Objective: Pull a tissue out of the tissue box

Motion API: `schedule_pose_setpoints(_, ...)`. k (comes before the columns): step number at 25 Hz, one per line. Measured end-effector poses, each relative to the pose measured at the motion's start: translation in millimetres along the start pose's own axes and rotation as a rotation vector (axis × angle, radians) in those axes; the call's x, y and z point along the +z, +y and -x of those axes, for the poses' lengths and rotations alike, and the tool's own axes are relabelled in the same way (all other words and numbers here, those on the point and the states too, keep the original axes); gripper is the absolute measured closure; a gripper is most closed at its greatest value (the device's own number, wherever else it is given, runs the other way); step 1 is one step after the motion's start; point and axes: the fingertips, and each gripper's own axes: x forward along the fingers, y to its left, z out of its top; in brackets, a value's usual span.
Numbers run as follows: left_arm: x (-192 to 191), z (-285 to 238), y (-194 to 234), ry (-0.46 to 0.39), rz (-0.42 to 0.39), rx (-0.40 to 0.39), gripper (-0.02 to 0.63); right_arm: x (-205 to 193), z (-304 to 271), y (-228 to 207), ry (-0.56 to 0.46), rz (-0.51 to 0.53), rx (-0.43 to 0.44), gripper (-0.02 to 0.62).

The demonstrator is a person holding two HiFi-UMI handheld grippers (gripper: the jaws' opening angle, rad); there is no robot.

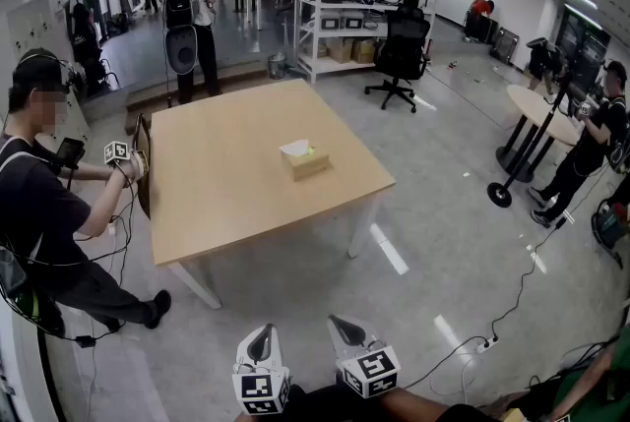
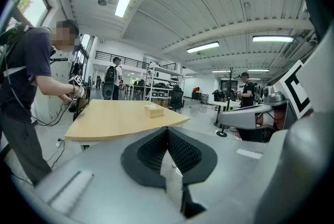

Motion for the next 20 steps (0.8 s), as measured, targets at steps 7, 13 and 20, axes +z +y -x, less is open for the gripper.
schedule_pose_setpoints(7,-4.2,1.1,-2.9,0.006,0.000,0.001,0.588,-2.6,3.2,-3.5,0.000,-0.003,-0.008,0.606)
schedule_pose_setpoints(13,-5.3,1.8,-1.2,0.008,-0.001,0.001,0.588,-3.1,4.0,-3.2,-0.005,-0.013,-0.016,0.606)
schedule_pose_setpoints(20,-5.1,3.3,-6.0,0.017,0.003,0.000,0.588,-1.6,9.6,-7.1,-0.001,-0.034,-0.020,0.606)
